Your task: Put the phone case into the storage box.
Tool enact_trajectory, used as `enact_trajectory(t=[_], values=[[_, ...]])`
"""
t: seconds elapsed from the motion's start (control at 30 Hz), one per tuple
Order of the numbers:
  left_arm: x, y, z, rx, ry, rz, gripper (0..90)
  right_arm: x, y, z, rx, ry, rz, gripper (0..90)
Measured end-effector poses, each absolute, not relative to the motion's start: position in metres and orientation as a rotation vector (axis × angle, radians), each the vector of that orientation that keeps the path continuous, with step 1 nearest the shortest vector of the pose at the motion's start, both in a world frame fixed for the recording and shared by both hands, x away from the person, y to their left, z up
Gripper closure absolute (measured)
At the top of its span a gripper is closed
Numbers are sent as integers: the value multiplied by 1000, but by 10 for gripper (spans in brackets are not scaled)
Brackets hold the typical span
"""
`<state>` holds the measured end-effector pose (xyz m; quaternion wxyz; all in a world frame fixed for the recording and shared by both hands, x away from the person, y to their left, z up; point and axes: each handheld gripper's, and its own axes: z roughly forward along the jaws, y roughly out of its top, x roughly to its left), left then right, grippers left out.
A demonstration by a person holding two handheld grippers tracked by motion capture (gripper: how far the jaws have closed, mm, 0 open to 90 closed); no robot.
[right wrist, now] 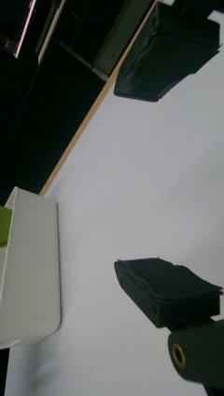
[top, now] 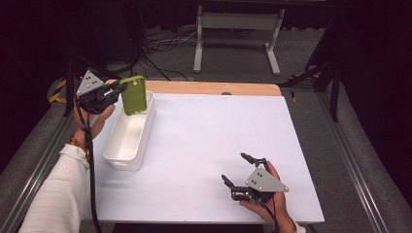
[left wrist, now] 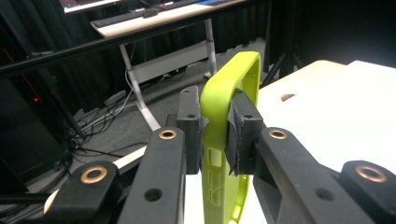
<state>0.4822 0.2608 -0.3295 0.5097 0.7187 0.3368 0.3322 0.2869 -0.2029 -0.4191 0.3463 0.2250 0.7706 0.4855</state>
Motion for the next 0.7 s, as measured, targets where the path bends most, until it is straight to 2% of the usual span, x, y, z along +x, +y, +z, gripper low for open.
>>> enact_trajectory(t=[0.4, 0.7], values=[[509, 258, -354, 1772, 832, 790, 780, 289, -203, -422, 591, 2015, 1253, 145], [525, 262, -375, 1753, 865, 720, 780, 293, -198, -428, 592, 2056, 1231, 146]])
